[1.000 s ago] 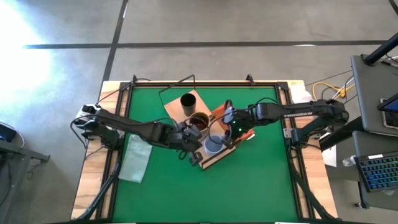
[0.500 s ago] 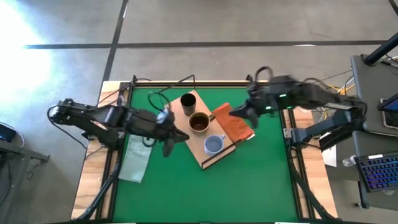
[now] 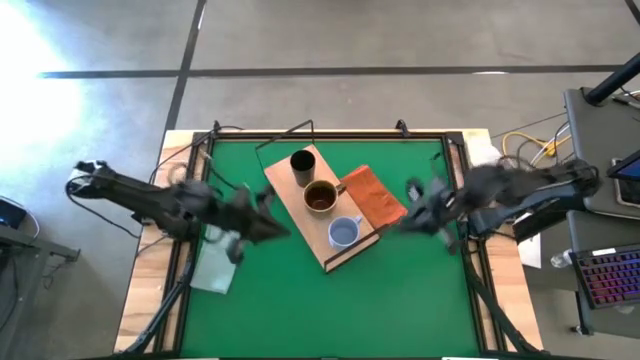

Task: Stack small to large cups/mugs on shelf
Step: Return to Home Position

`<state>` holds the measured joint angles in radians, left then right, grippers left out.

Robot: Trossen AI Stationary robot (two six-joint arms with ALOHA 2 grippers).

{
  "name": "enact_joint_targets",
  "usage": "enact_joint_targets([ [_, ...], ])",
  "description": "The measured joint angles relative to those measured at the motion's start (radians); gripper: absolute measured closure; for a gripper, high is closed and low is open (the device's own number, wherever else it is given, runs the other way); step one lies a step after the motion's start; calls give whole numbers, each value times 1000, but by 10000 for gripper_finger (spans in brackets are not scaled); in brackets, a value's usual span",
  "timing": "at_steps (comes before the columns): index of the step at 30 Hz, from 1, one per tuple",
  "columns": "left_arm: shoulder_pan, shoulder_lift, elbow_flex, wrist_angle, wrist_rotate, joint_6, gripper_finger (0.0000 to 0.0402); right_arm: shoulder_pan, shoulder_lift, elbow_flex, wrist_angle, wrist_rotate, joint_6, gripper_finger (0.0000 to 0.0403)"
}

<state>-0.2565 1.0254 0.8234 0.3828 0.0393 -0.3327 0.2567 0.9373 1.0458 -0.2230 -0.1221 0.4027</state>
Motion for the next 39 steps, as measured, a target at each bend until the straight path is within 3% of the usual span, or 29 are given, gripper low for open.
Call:
enact_joint_targets([
  [7,90,-255,-145,-70,-3,105,396,-137,-315,-224,33,-78,-55,394],
  [11,111,-383,-259,-43,-13,99,396,-154,-444,-364,157,-106,-89,394],
  [24,113,-725,-682,48,-7,-54,396,-153,-657,-805,582,-97,-90,394],
  [28,113,-867,-807,52,-9,-144,396,-153,-716,-876,564,-8,-70,394],
  [33,113,-1014,-812,-237,-6,-214,396,-153,-806,-898,486,42,-115,394],
  [39,114,-957,-814,-281,3,-214,396,-153,-939,-927,353,5,-119,394],
])
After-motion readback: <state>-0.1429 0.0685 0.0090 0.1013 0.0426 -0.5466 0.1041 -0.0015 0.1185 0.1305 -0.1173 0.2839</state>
